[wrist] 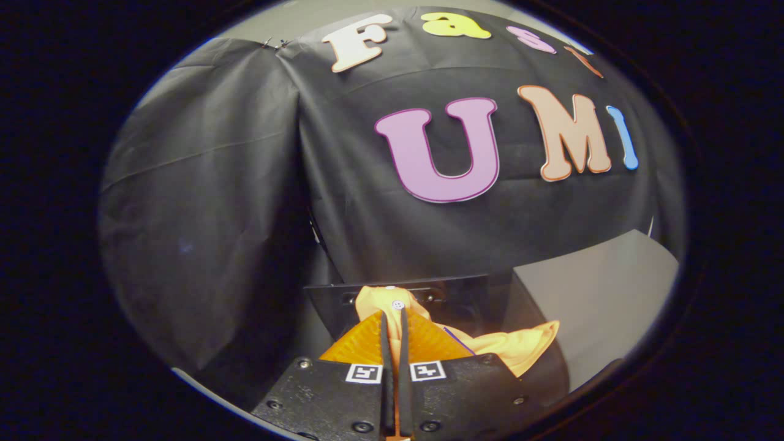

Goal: Put the clothes into the washing machine and then close the washing machine lid.

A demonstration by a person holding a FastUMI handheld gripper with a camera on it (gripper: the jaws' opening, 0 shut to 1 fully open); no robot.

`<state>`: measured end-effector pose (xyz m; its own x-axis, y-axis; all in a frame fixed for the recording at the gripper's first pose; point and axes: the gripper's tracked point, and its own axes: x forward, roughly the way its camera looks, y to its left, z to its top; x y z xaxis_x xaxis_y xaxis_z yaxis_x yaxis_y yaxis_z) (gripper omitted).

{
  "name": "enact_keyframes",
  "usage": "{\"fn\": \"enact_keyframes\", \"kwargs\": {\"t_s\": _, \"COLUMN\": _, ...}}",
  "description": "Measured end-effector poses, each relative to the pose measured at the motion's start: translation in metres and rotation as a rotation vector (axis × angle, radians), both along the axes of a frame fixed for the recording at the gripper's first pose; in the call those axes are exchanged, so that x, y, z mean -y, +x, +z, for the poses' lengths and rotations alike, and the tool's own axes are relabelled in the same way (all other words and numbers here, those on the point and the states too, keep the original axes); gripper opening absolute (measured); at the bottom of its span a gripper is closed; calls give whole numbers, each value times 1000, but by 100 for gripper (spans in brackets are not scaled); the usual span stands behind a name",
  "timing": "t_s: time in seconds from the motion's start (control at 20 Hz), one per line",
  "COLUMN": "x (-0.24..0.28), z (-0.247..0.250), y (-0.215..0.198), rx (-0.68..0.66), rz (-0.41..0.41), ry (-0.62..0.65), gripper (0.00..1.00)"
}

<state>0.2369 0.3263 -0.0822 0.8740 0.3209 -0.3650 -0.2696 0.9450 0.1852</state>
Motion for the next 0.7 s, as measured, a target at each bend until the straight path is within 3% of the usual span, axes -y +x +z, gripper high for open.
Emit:
{"fn": "enact_keyframes", "kwargs": {"t_s": 0.4, "x": -49, "z": -112, "y": 0, "rx": -92, "rz": 31, "ry": 4, "gripper": 3}}
{"fn": "enact_keyframes", "kwargs": {"t_s": 0.7, "x": -40, "z": -185, "y": 0, "rx": -127, "rz": -29, "ry": -20, "gripper": 3}}
